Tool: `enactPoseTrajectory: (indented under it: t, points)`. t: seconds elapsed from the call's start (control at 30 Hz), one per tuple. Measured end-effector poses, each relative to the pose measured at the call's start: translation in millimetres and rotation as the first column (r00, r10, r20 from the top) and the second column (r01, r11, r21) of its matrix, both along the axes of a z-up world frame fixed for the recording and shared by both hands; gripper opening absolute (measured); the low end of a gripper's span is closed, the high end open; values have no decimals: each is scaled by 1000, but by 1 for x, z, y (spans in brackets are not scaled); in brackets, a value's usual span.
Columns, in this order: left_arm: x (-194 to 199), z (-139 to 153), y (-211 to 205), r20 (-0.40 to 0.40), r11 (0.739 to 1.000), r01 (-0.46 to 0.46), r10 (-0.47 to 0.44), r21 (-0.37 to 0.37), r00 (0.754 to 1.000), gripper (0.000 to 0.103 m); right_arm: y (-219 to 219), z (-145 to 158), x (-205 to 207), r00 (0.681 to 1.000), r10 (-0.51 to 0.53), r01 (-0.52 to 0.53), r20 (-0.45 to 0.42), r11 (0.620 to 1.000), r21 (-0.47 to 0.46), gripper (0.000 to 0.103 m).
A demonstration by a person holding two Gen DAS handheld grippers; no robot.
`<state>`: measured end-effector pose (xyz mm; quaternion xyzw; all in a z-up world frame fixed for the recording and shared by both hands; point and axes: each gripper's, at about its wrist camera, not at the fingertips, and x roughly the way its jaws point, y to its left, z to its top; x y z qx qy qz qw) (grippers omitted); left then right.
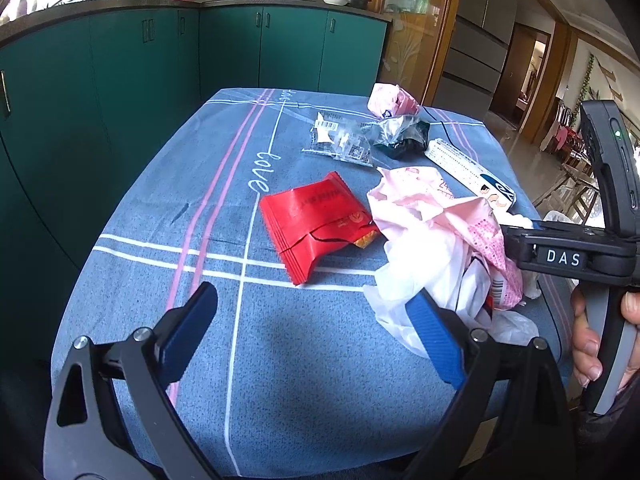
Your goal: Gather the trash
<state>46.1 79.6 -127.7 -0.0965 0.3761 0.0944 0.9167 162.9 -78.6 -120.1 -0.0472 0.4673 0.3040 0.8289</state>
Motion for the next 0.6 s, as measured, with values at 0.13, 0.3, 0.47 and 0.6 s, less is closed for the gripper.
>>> enactPoseTrajectory:
  t: [0.13, 0.3, 0.47, 0.6]
  points:
    - [-1, -1, 1, -1, 1000, -1, 1, -2, 1000, 95, 1, -1, 0, 1000, -7, 7, 4, 1000, -9, 59]
    - [-2, -2, 2, -3, 1000, -3, 3, -3, 1000, 95, -2, 5, 3, 996, -41, 47, 73, 995, -84, 59]
    - [-3, -3, 6, -2, 1000, -11, 11, -13, 1000, 95, -18, 5, 11, 993, -90, 97, 75, 991, -93, 59]
    - [-5, -2, 6, 0, 1000, -11, 11, -14, 1000, 95, -17, 3, 9, 995, -81, 86, 67, 993, -86, 59]
